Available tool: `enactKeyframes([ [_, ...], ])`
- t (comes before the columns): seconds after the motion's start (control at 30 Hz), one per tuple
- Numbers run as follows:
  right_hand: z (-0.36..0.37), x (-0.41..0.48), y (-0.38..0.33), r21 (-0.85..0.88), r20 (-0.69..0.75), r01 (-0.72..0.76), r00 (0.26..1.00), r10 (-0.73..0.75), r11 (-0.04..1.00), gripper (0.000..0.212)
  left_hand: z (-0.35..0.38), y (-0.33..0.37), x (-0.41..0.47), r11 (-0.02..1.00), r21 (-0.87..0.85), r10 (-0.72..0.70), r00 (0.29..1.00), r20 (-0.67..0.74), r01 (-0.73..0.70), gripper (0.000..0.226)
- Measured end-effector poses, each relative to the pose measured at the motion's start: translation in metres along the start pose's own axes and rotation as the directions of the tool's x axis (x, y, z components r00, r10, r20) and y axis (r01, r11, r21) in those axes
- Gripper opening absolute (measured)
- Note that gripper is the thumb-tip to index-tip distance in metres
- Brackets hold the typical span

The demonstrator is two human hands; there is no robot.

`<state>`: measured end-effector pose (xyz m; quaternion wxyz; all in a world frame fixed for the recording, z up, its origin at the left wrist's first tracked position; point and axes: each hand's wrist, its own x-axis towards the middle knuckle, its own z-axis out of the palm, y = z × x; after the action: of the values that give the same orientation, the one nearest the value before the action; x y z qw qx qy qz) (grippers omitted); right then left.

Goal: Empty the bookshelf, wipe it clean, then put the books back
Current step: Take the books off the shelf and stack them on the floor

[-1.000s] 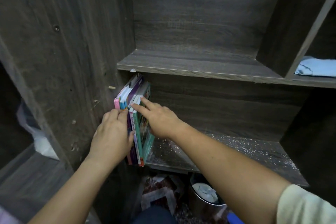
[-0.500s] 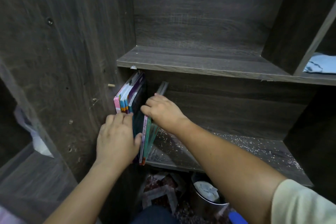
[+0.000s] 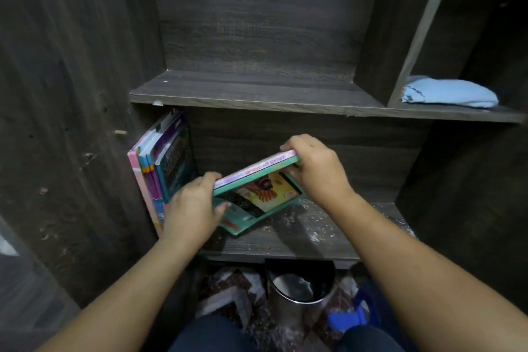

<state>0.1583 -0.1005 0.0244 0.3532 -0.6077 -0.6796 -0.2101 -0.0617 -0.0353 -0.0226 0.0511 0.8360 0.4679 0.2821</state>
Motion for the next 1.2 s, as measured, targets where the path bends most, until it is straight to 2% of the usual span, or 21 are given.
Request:
enactKeyframes([
  [0.1,-0.04,-0.023,0.013,0.017,0.06,-0.221,0.974,0.219,0.975,0.03,0.0,0.026,0.012,0.996,0.032,0.081,0.996,0.035,-0.082,0.027],
  [0.17,-0.066,-0.037,0.02,-0.063,0.123,-0.346,0.928,0.351,0.936,0.031,0.001,0.049,0.017,0.984,0.051,0.165,0.983,0.086,-0.169,0.022],
  [0.2,-0.08,-0.045,0.022,-0.159,0.13,-0.354,0.918,0.375,0.922,0.03,0.003,0.064,0.018,0.974,0.065,0.208,0.971,0.115,-0.216,0.021],
  [0.3,-0.109,-0.066,0.02,-0.465,0.149,-0.193,0.945,0.291,0.864,0.024,0.01,0.104,0.018,0.939,0.093,0.308,0.931,0.197,-0.331,0.019],
  [0.4,-0.122,-0.086,0.02,-0.559,0.3,-0.134,0.887,0.35,0.818,0.022,0.018,0.144,0.011,0.885,0.118,0.41,0.874,0.26,-0.45,0.022],
  [0.5,-0.135,-0.104,0.028,-0.589,0.411,-0.121,0.806,0.426,0.799,0.022,0.026,0.177,-0.003,0.834,0.113,0.484,0.814,0.321,-0.54,0.021],
  [0.67,-0.18,-0.142,0.045,-0.583,0.492,-0.227,0.666,0.561,0.78,0.032,0.04,0.229,-0.029,0.77,0.084,0.552,0.726,0.41,-0.633,0.025],
  [0.93,-0.265,-0.229,0.059,-0.57,0.463,-0.486,0.476,0.748,0.663,0.032,0.059,0.331,-0.085,0.618,-0.062,0.721,0.534,0.442,-0.784,0.027],
  [1.07,-0.295,-0.279,0.066,-0.594,0.473,-0.529,0.38,0.795,0.606,0.034,0.077,0.381,-0.123,0.532,-0.136,0.784,0.426,0.451,-0.836,0.025],
  [1.2,-0.326,-0.326,0.07,-0.61,0.491,-0.562,0.285,0.823,0.558,0.031,0.097,0.416,-0.159,0.502,-0.209,0.801,0.361,0.477,-0.839,0.029],
])
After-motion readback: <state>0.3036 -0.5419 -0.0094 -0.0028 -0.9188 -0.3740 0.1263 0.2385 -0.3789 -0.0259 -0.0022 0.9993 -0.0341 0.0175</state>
